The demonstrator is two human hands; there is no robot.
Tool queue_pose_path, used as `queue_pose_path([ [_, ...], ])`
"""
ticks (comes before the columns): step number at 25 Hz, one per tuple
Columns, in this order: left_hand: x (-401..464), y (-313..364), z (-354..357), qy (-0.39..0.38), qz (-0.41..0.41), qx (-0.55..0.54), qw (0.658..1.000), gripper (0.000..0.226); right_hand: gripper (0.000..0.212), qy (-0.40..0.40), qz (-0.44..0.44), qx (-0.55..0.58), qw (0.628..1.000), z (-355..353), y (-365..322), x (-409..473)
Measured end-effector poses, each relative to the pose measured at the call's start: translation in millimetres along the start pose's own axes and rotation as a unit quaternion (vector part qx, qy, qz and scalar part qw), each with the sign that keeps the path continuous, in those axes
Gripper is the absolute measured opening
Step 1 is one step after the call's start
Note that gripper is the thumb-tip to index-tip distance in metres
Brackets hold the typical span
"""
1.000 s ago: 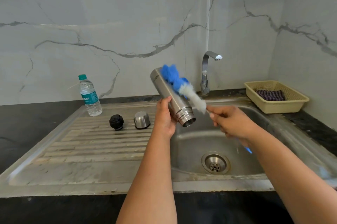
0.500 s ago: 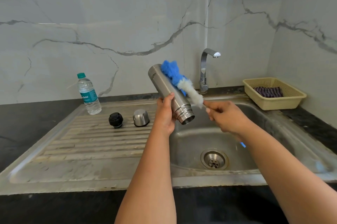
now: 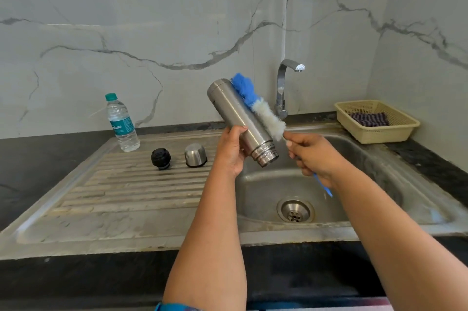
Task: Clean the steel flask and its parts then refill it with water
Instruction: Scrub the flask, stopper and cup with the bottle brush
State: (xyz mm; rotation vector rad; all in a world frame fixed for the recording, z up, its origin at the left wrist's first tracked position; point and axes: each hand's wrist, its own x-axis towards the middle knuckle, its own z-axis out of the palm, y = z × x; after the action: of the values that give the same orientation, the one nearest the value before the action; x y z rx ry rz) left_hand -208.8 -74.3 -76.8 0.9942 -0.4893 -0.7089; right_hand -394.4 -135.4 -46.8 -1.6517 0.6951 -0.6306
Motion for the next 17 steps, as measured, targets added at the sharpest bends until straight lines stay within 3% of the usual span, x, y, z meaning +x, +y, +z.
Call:
queue_pose_path([
  [6, 6, -2, -18, 0.002, 0.007, -0.066, 0.998, 0.061, 0.031, -0.068, 0.027, -0.019, 0.997, -31, 28, -67],
  [12, -5, 1, -10, -0.045, -0.006, -0.043, 0.998, 0.065, 0.031, -0.001, -0.005, 0.002, 1.000, 4, 4, -8],
  [17, 4, 8, -24, 0.022, 0.026, -0.096, 0.995, 0.084, 0.031, -0.072, 0.020, 0.022, 0.997, -24, 34, -52],
])
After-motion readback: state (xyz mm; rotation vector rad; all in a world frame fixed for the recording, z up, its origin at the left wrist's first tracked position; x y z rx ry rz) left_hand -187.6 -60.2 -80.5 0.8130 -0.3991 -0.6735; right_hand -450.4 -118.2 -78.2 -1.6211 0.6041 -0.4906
